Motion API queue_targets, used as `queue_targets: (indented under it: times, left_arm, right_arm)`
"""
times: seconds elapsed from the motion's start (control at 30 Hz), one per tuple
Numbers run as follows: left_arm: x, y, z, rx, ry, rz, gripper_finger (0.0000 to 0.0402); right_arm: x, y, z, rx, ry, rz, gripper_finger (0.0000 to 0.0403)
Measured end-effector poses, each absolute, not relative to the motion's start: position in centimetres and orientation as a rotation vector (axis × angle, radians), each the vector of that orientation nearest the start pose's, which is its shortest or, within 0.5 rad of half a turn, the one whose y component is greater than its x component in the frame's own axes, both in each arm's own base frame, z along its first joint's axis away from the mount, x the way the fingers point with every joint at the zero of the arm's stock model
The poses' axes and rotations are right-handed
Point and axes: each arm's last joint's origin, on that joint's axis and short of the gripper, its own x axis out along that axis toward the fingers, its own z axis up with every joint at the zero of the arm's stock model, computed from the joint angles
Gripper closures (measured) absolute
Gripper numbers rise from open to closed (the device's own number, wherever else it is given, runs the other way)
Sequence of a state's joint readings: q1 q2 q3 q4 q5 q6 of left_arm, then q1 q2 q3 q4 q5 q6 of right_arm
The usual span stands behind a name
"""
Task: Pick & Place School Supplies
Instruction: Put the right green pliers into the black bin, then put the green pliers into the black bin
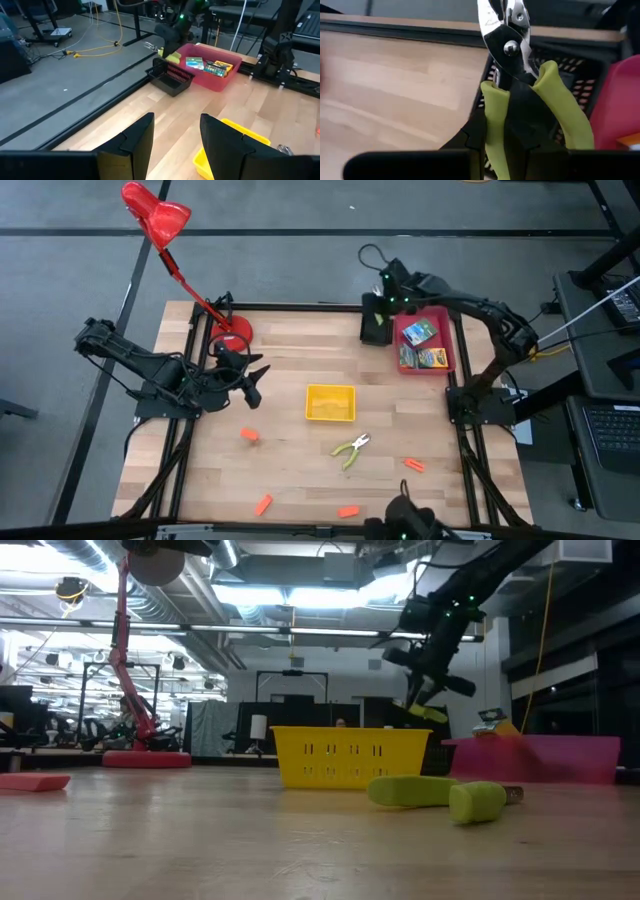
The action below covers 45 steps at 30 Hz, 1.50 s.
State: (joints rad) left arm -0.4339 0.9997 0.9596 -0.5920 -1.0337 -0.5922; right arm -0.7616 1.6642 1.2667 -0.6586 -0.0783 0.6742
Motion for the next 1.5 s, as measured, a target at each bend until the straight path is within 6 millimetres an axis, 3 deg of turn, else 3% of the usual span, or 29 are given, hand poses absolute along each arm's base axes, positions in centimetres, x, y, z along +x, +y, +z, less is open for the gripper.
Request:
queue_targets:
  times: [0.23, 0.4, 0.67, 0.9, 1.07, 1.2, 1.37, 1.5]
  left_arm:
    - [18.4, -5.8, 32.8, -0.134, 0.272, 0.701, 0.0242]
    - [18.4, -5.8, 32.8, -0.148, 0.266, 0.699, 0.0242]
    - [18.3, -6.2, 32.8, -0.175, 0.257, 0.682, 0.0242]
    - [18.3, -6.2, 32.8, -0.170, 0.256, 0.683, 0.0242]
    - [18.3, -6.2, 32.8, -0.174, 0.254, 0.686, 0.0242]
    - [18.3, -6.2, 32.8, -0.163, 0.256, 0.686, 0.0242]
    - [18.2, -6.1, 32.8, -0.148, 0.247, 0.708, 0.0242]
    - [18.3, -6.0, 32.8, -0.150, 0.247, 0.713, 0.0242]
  right_arm:
    - [25.2, -23.7, 22.7, 1.174, 0.795, -0.880, 0.0361]
    - [25.9, -23.6, 21.5, 1.164, 0.845, -0.865, 0.0359]
    - [25.9, -23.4, 21.2, 1.150, 0.876, -0.930, 0.0219]
    - [27.4, -21.1, 22.0, 1.084, 0.903, -0.838, 0.0213]
    - [29.1, -16.1, 24.3, 0.979, 0.964, -0.586, 0.0240]
    - [29.3, -9.3, 25.7, 0.819, 1.147, -0.420, 0.0265]
    - [28.9, -0.8, 26.0, 0.485, 1.365, -0.115, 0.0291]
    - [29.1, 4.1, 25.3, 0.269, 1.329, 0.117, 0.0300]
